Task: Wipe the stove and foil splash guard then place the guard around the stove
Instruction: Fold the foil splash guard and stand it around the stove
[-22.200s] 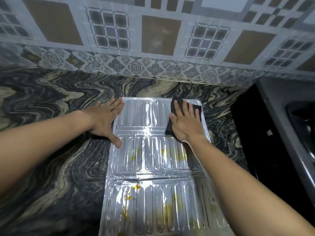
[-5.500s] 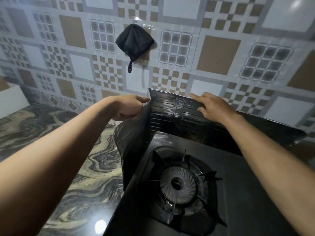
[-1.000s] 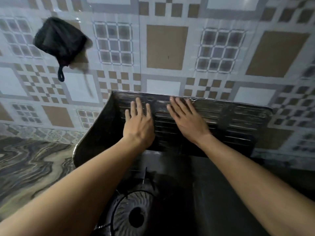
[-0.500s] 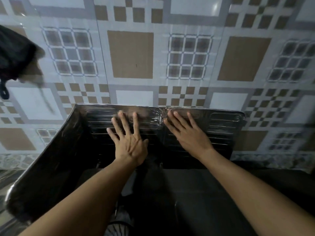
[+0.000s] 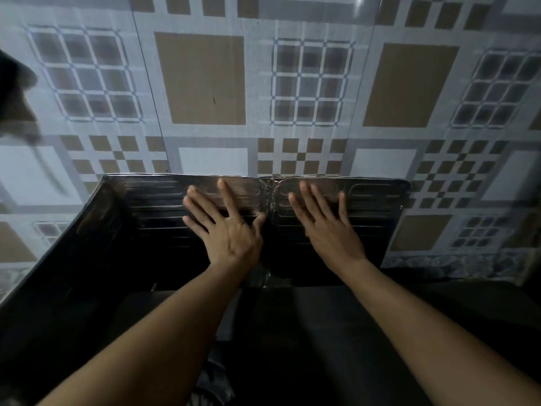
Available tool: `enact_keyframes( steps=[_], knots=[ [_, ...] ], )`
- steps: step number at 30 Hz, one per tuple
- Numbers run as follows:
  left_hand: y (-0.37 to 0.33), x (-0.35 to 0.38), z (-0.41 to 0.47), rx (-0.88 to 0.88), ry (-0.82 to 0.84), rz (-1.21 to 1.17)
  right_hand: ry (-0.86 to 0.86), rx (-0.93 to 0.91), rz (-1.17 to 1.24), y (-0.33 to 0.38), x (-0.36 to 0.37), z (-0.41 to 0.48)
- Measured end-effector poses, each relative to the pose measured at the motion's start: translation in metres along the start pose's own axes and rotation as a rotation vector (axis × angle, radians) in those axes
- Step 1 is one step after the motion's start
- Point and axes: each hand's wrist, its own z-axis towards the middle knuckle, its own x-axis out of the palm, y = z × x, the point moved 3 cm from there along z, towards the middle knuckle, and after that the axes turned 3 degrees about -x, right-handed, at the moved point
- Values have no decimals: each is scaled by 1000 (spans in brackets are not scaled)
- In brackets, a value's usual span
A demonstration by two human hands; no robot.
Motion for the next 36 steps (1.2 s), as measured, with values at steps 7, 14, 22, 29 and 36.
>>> enact_keyframes(
  steps=[7, 14, 22, 29, 36],
  knots=[
    [-17, 7, 11, 7, 98, -88, -66, -26, 60, -6, 3, -3],
    [-31, 8, -2, -29, -35, -108, 44, 462, 279, -32, 3, -19],
    [-51, 29, 0, 164, 118, 37, -10, 443, 365, -39, 4, -25],
    [-55, 37, 5, 155, 94, 0, -98, 665, 651, -46, 7, -19],
    [-50, 38, 5, 202, 92, 8, -110, 737, 608, -42, 2, -23]
  ],
)
